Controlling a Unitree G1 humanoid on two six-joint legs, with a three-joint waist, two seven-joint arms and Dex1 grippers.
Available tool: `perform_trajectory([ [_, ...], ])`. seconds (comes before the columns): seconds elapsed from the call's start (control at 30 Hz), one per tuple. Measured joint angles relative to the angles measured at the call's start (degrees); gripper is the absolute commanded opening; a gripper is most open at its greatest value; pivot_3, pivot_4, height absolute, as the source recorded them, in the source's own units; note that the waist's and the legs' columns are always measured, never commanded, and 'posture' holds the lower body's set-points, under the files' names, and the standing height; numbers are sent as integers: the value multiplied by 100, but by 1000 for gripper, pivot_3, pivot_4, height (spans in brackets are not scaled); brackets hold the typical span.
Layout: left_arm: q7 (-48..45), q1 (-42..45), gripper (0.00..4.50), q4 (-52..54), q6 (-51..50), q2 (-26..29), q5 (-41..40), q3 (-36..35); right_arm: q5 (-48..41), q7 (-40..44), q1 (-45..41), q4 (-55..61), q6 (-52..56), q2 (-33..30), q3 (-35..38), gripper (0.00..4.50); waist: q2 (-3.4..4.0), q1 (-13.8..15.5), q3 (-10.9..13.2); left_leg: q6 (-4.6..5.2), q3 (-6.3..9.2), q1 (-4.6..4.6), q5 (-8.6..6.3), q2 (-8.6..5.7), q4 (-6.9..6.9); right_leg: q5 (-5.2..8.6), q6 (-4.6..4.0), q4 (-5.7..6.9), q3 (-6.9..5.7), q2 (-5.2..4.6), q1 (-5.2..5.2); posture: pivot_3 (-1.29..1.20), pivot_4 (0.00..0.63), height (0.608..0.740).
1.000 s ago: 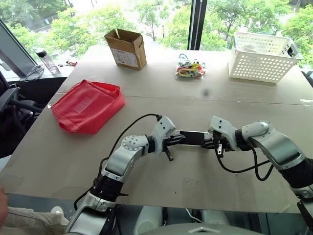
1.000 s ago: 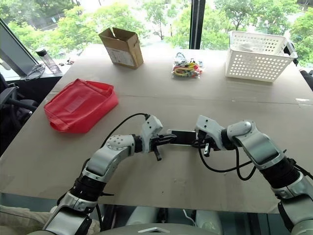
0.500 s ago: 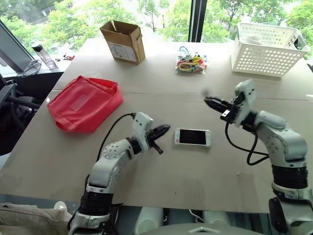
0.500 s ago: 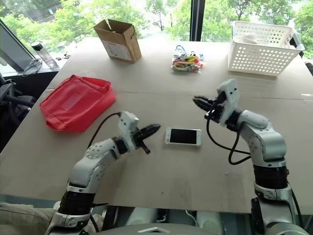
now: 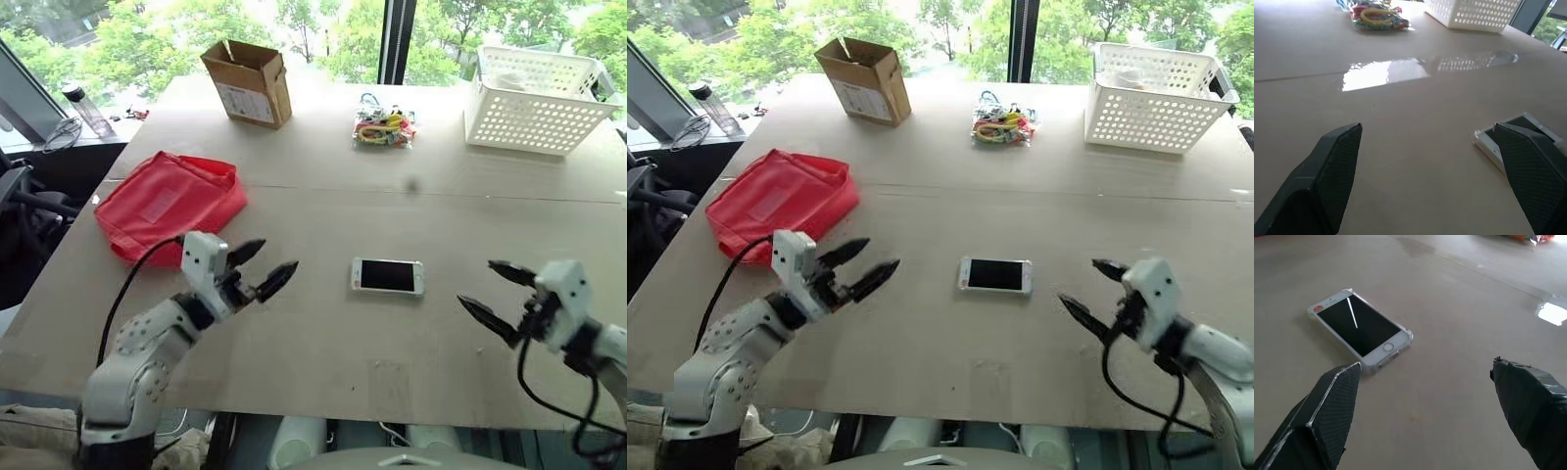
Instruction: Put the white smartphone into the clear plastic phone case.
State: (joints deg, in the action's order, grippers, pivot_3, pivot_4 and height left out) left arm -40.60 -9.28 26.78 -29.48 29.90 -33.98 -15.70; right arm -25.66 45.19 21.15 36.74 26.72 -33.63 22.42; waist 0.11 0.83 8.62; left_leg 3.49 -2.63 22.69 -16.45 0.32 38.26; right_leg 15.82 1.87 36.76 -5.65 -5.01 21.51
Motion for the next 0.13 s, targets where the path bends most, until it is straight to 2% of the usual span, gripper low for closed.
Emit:
perform_trajectory([
  [0.13,-307,-535,4465,36,0,324,-102,-317,-12,4,787,206,-113,-1,616,4500,0,16,11,-13,5,-4,-5,5,3,-3,-11,5,1,-3,4,0,150,733],
])
